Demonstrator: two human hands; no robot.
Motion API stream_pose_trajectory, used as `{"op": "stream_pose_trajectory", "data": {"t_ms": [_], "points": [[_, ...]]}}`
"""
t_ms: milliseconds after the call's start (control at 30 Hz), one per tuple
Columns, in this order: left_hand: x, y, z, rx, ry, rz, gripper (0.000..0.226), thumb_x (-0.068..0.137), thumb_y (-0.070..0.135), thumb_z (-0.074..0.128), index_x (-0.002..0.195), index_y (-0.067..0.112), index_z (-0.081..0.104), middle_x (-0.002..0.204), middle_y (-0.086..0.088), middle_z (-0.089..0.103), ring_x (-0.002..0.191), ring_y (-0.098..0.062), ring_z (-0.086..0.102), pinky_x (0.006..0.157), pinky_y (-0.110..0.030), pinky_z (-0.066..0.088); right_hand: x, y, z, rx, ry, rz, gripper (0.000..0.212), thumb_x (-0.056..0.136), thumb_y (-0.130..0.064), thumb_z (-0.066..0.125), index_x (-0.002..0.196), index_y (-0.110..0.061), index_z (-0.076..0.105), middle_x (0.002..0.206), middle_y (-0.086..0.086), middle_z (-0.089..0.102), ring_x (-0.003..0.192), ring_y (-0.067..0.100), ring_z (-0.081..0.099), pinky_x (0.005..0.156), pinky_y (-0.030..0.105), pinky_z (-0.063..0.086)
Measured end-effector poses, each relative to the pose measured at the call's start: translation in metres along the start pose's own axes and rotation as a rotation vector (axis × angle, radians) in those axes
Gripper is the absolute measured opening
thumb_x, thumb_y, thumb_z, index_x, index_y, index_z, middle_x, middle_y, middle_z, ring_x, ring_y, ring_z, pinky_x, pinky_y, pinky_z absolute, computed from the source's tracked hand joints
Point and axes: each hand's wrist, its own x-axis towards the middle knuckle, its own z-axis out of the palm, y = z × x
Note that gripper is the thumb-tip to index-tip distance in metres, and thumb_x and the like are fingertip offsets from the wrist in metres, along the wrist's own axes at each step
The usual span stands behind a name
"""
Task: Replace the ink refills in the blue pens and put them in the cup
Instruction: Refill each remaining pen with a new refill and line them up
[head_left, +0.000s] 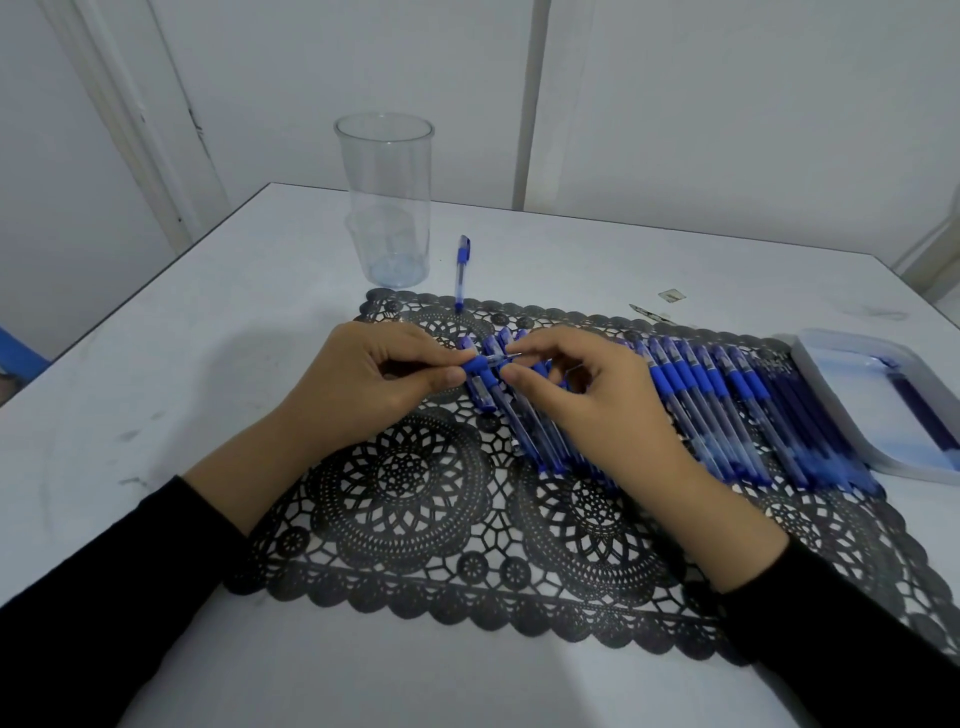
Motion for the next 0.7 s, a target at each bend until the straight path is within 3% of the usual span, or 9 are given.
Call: {"op": "stream_pose_trajectory", "data": {"t_ms": [167,300,433,700], "points": [[0.000,-0.001,0.002,-0.005,-0.016,0.003,0.029,0.078,0.027,0.074,0.107,0.024,0.074,0.084,0.006,0.075,0.073,-0.011,0.068,0.068,-0.019,0.053,0.003,0.001,-0.002,0.201,-0.036,0.119,0.005,0.085,-0.018,0.075,0.090,-0.017,0.074,0.072,-0.012,0.064,0.063,0.006,0.048,0.058,0.019,0.043],[0.000,-0.001,0.001,-0.030,0.017,0.004,0.029,0.077,0.026,0.073,0.106,0.028,0.072,0.091,0.013,0.074,0.076,-0.003,0.068,0.070,-0.012,0.049,0.007,0.000,-0.013,0.410,0.016,0.269,0.005,0.084,-0.012,0.073,0.089,-0.012,0.071,0.075,-0.006,0.066,0.068,0.004,0.057,0.067,0.015,0.049],[0.001,-0.002,0.001,-0.024,0.034,-0.003,0.029,0.078,0.027,0.073,0.106,0.029,0.072,0.093,0.016,0.074,0.078,-0.005,0.069,0.073,-0.014,0.052,0.011,0.003,-0.023,0.648,0.052,0.363,0.004,0.085,-0.008,0.067,0.088,-0.010,0.065,0.077,-0.002,0.065,0.069,0.007,0.056,0.064,0.022,0.044],[0.001,-0.006,-0.001,-0.019,0.062,-0.033,0.028,0.078,0.022,0.075,0.106,0.027,0.073,0.090,0.020,0.074,0.078,-0.001,0.068,0.073,-0.013,0.051,0.019,0.012,-0.046,0.924,0.264,0.421,0.007,0.091,-0.007,0.061,0.088,-0.012,0.063,0.080,-0.002,0.068,0.067,0.008,0.055,0.059,0.021,0.042]]}}
